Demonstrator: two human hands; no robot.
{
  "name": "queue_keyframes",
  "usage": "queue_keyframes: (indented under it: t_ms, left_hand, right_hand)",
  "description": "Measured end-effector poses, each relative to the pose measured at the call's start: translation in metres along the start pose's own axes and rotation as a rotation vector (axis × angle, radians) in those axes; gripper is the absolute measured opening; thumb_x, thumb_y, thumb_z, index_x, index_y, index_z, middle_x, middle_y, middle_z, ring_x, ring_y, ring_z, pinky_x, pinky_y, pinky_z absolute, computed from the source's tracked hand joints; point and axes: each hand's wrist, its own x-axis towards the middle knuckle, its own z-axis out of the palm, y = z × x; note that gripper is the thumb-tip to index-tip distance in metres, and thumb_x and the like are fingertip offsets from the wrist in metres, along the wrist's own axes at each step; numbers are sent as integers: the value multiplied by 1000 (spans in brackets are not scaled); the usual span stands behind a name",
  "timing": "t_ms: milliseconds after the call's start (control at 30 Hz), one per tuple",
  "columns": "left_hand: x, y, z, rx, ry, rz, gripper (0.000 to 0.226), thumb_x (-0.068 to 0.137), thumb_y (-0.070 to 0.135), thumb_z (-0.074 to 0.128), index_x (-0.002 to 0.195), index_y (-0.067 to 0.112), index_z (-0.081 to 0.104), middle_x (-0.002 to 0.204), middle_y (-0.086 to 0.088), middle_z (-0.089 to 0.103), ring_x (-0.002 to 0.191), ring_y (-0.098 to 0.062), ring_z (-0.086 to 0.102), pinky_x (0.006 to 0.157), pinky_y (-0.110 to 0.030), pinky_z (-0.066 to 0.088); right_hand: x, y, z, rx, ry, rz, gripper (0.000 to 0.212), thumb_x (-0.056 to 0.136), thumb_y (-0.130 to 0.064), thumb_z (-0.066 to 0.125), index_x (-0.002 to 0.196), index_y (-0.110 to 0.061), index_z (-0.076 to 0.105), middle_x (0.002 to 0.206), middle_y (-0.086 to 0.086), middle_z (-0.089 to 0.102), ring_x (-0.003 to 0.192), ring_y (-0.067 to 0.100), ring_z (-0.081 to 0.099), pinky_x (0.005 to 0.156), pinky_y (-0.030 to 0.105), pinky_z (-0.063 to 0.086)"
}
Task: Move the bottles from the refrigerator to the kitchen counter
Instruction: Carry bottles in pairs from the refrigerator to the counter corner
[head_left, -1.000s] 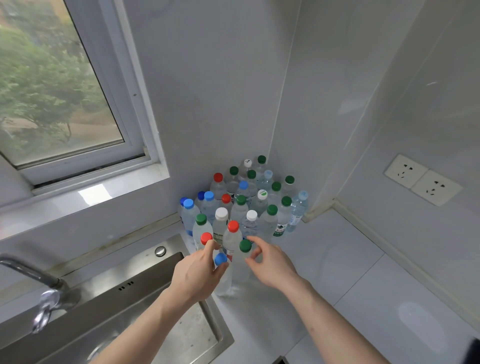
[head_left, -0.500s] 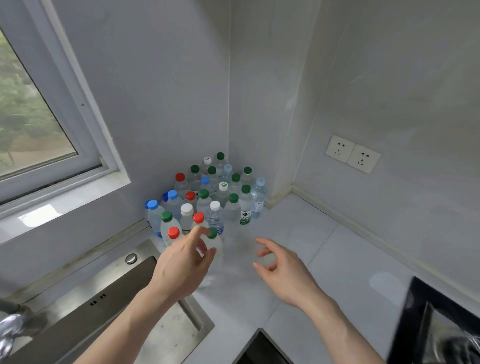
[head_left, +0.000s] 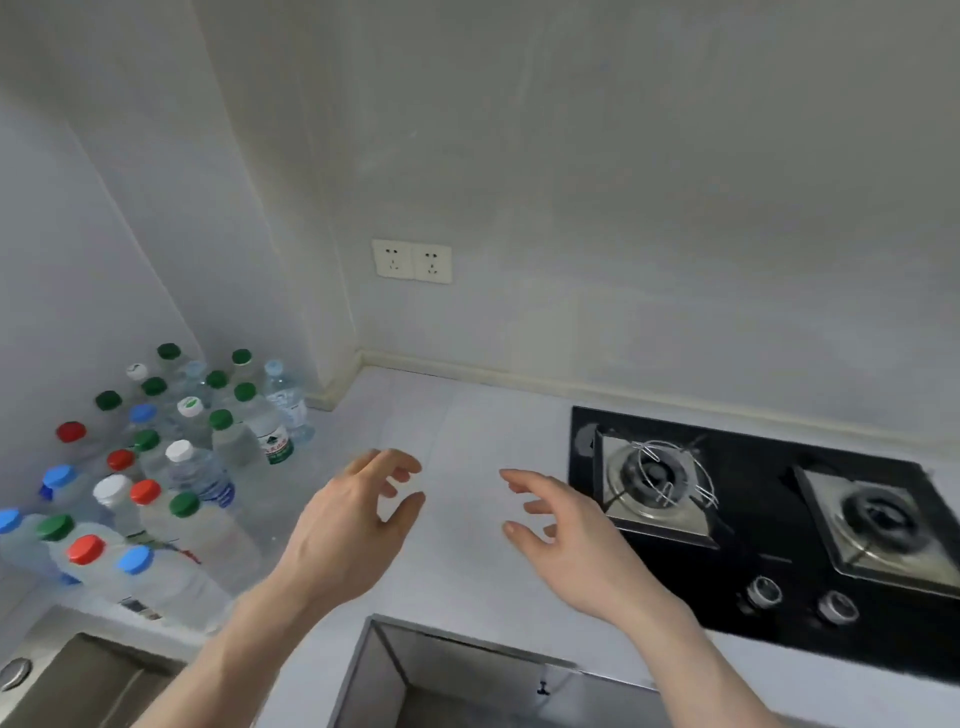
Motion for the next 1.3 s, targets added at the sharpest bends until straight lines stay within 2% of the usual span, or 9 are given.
queue_keyframes:
  t_ms: [133,300,367,467,600,833,967,1100,1300]
  left_hand:
    - [-10,72,46,-70,-91,104,22,96,40,63,117,42,57,118,28,53,102,4,58,85,-33,55]
    - [-43,164,105,-115,-229,279,25,96,36,65,120,41,59,124,30,48,111,2,52,84,-9,37]
    - [-59,206,129,-158,-283,360,26,94,34,68,119,39,61,124,30,48,112,2,52,87,-3,34]
    - [-78,259,159,-190,-353,485,28,93,37,68,120,41,60,125,31,48,114,4,52,90,-12,40]
    - [-101,346,199,-204,-465,679,29,95,41,65,124,44,57,127,34,44,114,8,48,90,-5,34]
    - [-144,495,271,-259,-681,1035,28,95,44,62,123,44,57,129,36,43,121,17,40,99,-12,34]
    - [-163,559,308,-307,-775,1158,27,93,43,65,119,45,57,127,33,45,122,10,45,101,-19,38]
    - [-174,619,346,-340,-859,1263,26,94,43,64,119,44,57,128,31,45,122,11,45,98,-6,30]
    - [-160,697,391,-381,-918,1370,26,94,43,64,119,45,57,128,33,44,120,11,46,97,-18,41]
  right_hand:
    - [-74,44,-54,-32,115,70,53,99,-39,64,148,-50,44,142,-34,48,130,-9,47,112,24,42]
    - [-182,90,-116,-34,286,193,52,98,-39,65,146,-49,47,142,-37,46,129,-16,43,103,7,37]
    - [-231,112,-139,-46,349,250,51,99,-40,65,145,-51,47,138,-41,43,123,-23,40,104,9,35]
    - [-293,134,-166,-47,439,325,51,98,-38,65,145,-50,48,138,-40,45,120,-28,37,104,5,32]
    - [-384,159,-200,-53,640,431,50,97,-38,67,143,-48,51,142,-33,49,129,-16,43,112,14,35]
    - [-526,182,-228,-87,975,715,48,99,-44,63,145,-46,48,143,-30,48,123,-13,41,108,17,34]
    - [-574,194,-239,-80,1087,841,48,99,-45,63,144,-48,48,143,-32,47,128,-12,41,110,18,35]
    - [-606,213,-262,-81,1203,942,48,98,-44,63,143,-49,48,143,-34,45,127,-15,39,113,20,36]
    - [-622,244,-306,-71,1327,1013,48,97,-41,66,141,-51,50,143,-35,46,132,-13,40,116,24,36]
